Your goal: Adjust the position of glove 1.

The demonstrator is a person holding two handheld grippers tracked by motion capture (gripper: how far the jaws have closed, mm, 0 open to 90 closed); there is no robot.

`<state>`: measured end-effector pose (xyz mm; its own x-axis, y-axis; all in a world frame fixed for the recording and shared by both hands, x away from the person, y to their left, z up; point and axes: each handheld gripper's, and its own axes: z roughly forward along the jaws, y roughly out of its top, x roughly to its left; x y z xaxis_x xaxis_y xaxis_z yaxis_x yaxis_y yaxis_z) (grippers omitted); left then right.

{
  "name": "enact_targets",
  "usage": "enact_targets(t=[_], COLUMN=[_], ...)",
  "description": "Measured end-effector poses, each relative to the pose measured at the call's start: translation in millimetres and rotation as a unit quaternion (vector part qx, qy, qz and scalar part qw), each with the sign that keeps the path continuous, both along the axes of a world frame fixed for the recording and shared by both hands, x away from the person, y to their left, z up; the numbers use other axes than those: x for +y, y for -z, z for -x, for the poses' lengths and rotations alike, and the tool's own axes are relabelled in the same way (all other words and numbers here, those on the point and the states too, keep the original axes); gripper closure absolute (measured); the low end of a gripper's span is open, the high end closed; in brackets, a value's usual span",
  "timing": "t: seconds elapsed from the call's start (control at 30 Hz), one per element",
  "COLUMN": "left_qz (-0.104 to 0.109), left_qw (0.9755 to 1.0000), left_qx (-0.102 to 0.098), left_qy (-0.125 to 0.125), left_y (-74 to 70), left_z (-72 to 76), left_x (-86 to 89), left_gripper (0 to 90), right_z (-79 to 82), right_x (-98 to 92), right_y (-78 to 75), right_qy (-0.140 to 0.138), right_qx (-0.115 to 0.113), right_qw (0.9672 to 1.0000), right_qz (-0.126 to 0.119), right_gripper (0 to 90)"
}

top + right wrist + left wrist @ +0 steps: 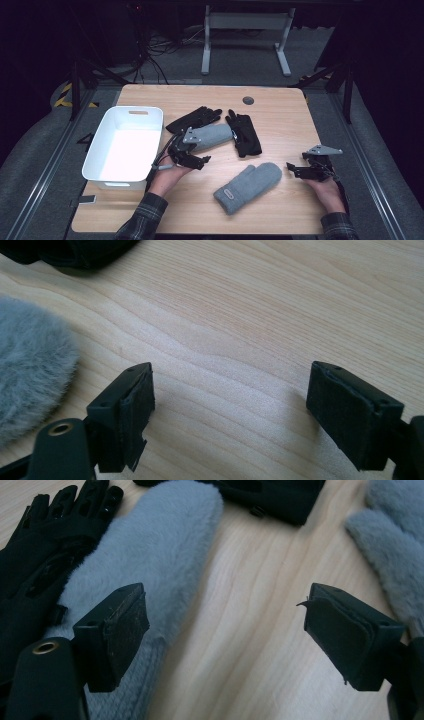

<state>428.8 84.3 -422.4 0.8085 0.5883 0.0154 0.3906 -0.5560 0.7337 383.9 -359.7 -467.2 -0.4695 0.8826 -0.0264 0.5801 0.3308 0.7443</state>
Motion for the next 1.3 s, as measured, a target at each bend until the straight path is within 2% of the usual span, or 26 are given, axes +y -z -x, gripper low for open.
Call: enact_targets(t=[0.13, 0.17, 0.2, 0.3, 0.37, 0.4, 0.47, 0.5, 0.53, 0.63, 0.77, 0.8, 0.9, 0.97, 1.03, 1.07, 1.17, 1.3], left_qz=[0.002, 0.001, -0.002, -0.002, -0.014, -0.018, -0.027, -0.028, -0.024, -0.046, -0.044, -0.045, -0.044, -0.047, -0.069, -0.068, -0.044, -0.027], left_qw=[0.9999, 0.9999, 0.9999, 0.9999, 0.9997, 0.9995, 0.9988, 0.9985, 0.9980, 0.9961, 0.9945, 0.9943, 0.9940, 0.9931, 0.9934, 0.9943, 0.9955, 0.9941], left_qx=[-0.004, 0.001, 0.004, 0.004, 0.001, 0.005, 0.011, 0.010, 0.018, 0.035, 0.070, 0.073, 0.087, 0.101, 0.088, 0.077, 0.072, 0.068], left_qy=[-0.014, -0.011, -0.011, -0.011, -0.022, -0.024, -0.040, -0.047, -0.056, -0.067, -0.063, -0.065, -0.051, -0.034, -0.026, -0.027, -0.044, -0.079], left_y=[5.1, 6.7, 7.0, 4.5, 2.7, 2.6, 2.8, 3.5, 4.5, 9.4, 16.0, 17.1, 18.0, 19.9, 20.3, 18.1, 5.4, -8.0], left_z=[-12.1, -15.2, -17.0, -23.6, -27.4, -29.6, -33.9, -35.7, -38.0, -42.8, -45.8, -45.0, -41.5, -39.8, -36.6, -35.6, -40.3, -55.0], left_x=[-1.6, -1.5, -1.3, -1.0, -1.9, -2.0, -1.0, -0.7, 0.0, -0.9, -2.6, -4.4, -11.0, -16.8, -23.3, -23.7, -15.5, -2.4], left_gripper=[23.6, 28.5, 37.2, 53.5, 63.5, 71.3, 80.9, 85.9, 88.9, 89.7, 89.8, 89.9, 89.9, 89.9, 89.9, 89.9, 90.0, 90.0], right_z=[0.0, 0.0, 0.0, 0.0, 0.0, 0.0, 0.0, 0.0, 0.0, 0.0, 0.0, 0.0, 0.0, 0.0, 0.0, 0.0, 0.0, 0.0], right_x=[0.0, 0.0, 0.0, 0.0, 0.0, -0.1, -0.1, -0.1, 0.0, 0.0, 0.0, 0.0, 0.0, 0.0, 0.0, 0.0, 0.0, 0.0], right_y=[0.0, 0.0, 0.0, 0.0, 0.0, 0.0, 0.0, 0.0, 0.0, 0.0, 0.0, 0.0, 0.0, 0.0, 0.0, 0.0, 0.0, 0.0], right_qy=[0.000, 0.000, 0.000, 0.000, 0.000, 0.000, 0.000, 0.000, 0.000, 0.000, 0.000, 0.000, 0.000, 0.000, 0.000, 0.000, 0.000, 0.000], right_qx=[0.000, 0.000, 0.000, 0.000, 0.000, 0.000, 0.000, 0.000, 0.000, 0.000, 0.000, 0.000, 0.000, 0.000, 0.000, 0.000, 0.000, 0.000], right_qw=[1.0000, 1.0000, 1.0000, 1.0000, 1.0000, 1.0000, 1.0000, 1.0000, 1.0000, 1.0000, 1.0000, 1.0000, 1.0000, 1.0000, 1.0000, 1.0000, 1.0000, 1.0000], right_qz=[0.000, 0.000, 0.000, 0.000, 0.000, 0.001, 0.001, 0.000, 0.000, 0.000, 0.000, 0.000, 0.000, 0.000, 0.000, 0.000, 0.000, 0.000], right_gripper=[20.2, 20.2, 20.2, 20.2, 20.2, 20.2, 20.2, 20.2, 20.2, 20.2, 20.2, 20.2, 20.2, 20.2, 20.2, 20.2, 20.2, 20.2])
